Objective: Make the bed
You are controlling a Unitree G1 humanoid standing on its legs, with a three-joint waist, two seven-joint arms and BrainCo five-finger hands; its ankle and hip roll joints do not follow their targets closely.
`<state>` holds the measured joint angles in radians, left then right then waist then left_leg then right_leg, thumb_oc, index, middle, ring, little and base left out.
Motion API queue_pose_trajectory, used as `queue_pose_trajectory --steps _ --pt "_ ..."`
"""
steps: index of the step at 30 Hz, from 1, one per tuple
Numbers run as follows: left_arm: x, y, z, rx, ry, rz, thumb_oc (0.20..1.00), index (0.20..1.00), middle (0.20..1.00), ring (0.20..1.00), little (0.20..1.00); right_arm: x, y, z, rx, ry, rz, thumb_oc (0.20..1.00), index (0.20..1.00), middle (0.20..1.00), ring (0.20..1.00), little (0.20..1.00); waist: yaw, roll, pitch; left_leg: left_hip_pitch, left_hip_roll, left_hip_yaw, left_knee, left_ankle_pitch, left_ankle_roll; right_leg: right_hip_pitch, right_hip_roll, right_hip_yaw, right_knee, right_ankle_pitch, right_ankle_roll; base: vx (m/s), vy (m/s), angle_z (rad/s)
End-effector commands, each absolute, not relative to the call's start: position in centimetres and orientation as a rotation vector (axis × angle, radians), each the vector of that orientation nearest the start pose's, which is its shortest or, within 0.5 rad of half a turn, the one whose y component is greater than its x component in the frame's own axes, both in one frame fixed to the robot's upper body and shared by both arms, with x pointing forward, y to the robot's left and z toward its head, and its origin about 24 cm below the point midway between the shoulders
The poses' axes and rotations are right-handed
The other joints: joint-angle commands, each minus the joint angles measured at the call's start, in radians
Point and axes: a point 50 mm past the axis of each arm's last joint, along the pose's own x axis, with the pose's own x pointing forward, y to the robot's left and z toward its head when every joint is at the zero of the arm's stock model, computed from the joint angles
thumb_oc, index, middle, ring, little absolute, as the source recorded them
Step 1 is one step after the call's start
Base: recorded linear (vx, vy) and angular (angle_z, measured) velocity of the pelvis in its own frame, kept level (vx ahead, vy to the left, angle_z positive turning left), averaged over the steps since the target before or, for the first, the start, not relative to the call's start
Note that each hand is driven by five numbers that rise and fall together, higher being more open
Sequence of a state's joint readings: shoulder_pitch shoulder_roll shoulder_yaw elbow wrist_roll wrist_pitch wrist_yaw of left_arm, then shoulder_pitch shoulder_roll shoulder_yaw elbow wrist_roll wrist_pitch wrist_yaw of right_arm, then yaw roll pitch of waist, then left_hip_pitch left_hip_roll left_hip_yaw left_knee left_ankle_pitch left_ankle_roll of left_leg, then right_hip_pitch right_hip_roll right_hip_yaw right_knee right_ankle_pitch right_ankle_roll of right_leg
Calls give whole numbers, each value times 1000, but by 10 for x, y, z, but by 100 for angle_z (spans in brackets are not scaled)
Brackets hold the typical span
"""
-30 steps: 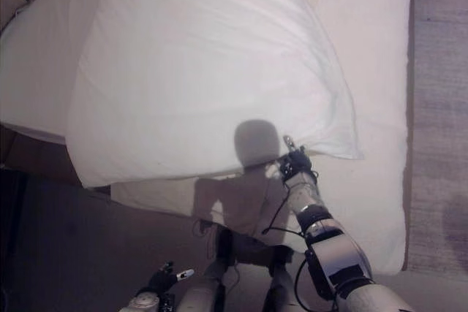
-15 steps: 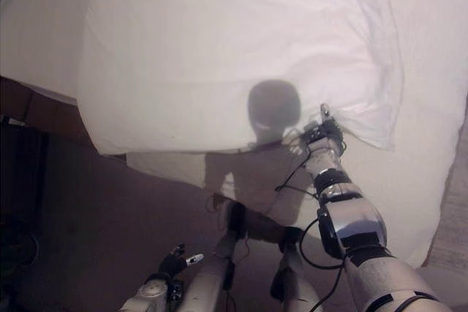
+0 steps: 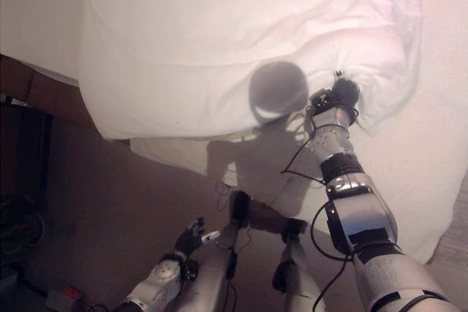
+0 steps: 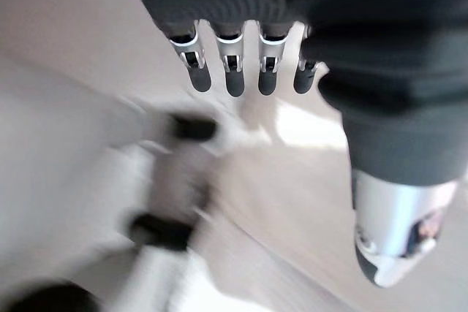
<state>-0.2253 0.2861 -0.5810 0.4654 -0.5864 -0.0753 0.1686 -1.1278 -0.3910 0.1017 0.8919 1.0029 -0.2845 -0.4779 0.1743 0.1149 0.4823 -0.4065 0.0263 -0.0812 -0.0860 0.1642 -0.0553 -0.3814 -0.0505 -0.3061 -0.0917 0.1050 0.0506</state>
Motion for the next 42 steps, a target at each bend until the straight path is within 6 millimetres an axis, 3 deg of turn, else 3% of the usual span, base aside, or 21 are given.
queue_pose_trajectory --steps 1,2,5,9,11,13,19,20,22,26,28,33,34,38,39,42 --pt "255 108 -22 -183 341 -294 1000 1000 1000 1000 1000 391 -213 302 489 -620 -367 200 200 200 200 200 -41 -51 -42 50 -68 60 -1 -62 0 37 -35 115 4 56 90 -41 50 -16" --pt "261 100 2 -226 258 -369 1000 1000 1000 1000 1000 392 -212 299 441 -605 -362 200 200 200 200 200 -50 -56 -53 74 -66 71 -1 -68 4 51 -32 129 4 53 89 -31 38 -23" --pt "269 83 42 -338 153 -501 1000 1000 1000 1000 1000 394 -203 296 309 -582 -311 200 200 200 200 200 -70 -61 -73 116 -64 88 -1 -80 8 79 -32 144 4 45 90 -28 30 -24" --pt "271 60 72 -447 117 -641 1000 1000 1000 1000 1000 397 -187 286 203 -544 -246 200 200 200 200 200 -98 -69 -87 159 -64 108 -1 -89 19 102 -27 168 4 46 89 -58 26 -19" --pt "273 54 77 -487 127 -673 1000 1000 1000 1000 1000 399 -180 276 197 -506 -215 200 200 200 200 200 -108 -77 -97 172 -65 119 -1 -88 23 105 -25 178 4 50 89 -54 21 -27" --pt "278 42 70 -586 208 -657 1000 1000 1000 1000 1000 402 -162 256 236 -436 -141 200 200 200 200 200 -128 -93 -109 201 -63 135 -1 -98 28 121 -16 194 4 48 92 -50 7 -29" --pt "293 34 73 -808 257 -534 1000 1000 1000 1000 1000 398 -142 236 284 -386 -76 200 200 200 200 200 -150 -113 -126 214 -65 150 -1 -99 32 125 -15 208 4 54 95 -48 -9 -17" --pt "311 38 81 -909 235 -422 1000 1000 1000 1000 1000 395 -133 227 313 -373 -49 200 200 200 200 200 -159 -122 -134 225 -62 155 -1 -104 33 129 -12 215 4 54 97 -52 -15 -6" --pt "322 40 90 -1039 212 -330 1000 1000 1000 1000 1000 391 -129 218 333 -360 -45 200 200 200 200 200 -164 -130 -142 228 -61 158 -1 -107 35 130 -9 220 4 55 98 -36 -26 -5" --pt "340 50 111 -1131 131 -212 1000 1000 1000 1000 1000 385 -125 208 374 -344 -45 200 200 200 200 200 -168 -137 -152 232 -59 161 -1 -108 36 131 -5 222 4 57 99 -21 -20 -11" --pt "357 72 132 -1189 17 -43 1000 1000 1000 1000 1000 379 -123 198 422 -332 -60 200 200 200 200 200 -171 -146 -161 238 -58 165 -1 -108 34 137 -5 219 4 56 100 -34 -23 -3" --pt "365 92 143 -1189 -63 74 1000 1000 1000 1000 1000 374 -123 191 451 -335 -74 200 200 200 200 200 -171 -158 -169 239 -58 168 -1 -104 32 136 -7 216 4 61 99 0 0 0" --pt "367 109 146 -1182 -118 165 1000 1000 1000 1000 1000 371 -124 183 472 -326 -87 200 200 200 200 200 -171 -164 -175 244 -56 172 -1 -107 30 140 -6 218 4 60 99 0 0 0" --pt "371 131 146 -1169 -165 277 1000 1000 1000 1000 1000 369 -124 175 489 -316 -100 200 200 200 200 200 -171 -174 -188 249 -52 182 -1 -112 28 143 -4 220 4 60 100 11 -7 -3" --pt "372 152 143 -1165 -185 366 1000 1000 1000 1000 1000 368 -126 168 511 -303 -118 200 200 200 200 200 -169 -175 -196 260 -48 185 -1 -122 26 151 0 220 4 52 101 15 -6 -3" --pt "372 168 142 -1185 -212 448 1000 1000 1000 1000 1000 365 -127 160 536 -289 -132 200 200 200 200 200 -170 -180 -206 260 -48 186 -1 -118 24 152 -1 220 4 52 99 9 -11 -7"
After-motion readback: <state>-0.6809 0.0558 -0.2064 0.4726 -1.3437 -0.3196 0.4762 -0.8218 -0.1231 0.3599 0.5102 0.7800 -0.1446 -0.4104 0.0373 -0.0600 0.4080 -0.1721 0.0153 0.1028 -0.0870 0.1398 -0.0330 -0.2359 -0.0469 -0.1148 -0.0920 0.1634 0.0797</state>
